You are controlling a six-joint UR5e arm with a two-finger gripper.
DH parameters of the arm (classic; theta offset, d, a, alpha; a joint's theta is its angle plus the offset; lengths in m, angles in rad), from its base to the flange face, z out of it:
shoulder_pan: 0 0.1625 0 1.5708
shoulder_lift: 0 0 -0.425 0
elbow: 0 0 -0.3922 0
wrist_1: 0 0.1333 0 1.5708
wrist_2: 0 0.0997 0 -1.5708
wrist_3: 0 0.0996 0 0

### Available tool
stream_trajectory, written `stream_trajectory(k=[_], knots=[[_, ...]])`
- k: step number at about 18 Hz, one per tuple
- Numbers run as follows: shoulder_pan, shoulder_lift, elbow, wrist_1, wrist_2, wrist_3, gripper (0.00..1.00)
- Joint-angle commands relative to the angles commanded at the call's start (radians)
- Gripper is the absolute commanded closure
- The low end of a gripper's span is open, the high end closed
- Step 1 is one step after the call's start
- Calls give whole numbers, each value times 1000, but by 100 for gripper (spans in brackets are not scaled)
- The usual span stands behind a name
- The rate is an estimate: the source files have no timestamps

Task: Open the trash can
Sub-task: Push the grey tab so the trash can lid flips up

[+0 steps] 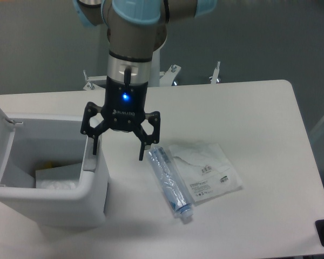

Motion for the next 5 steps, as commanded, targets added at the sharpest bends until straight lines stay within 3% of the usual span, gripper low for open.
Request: stream_trajectory(k=[5], knots=[[60, -3, 23, -3, 5, 2, 0]])
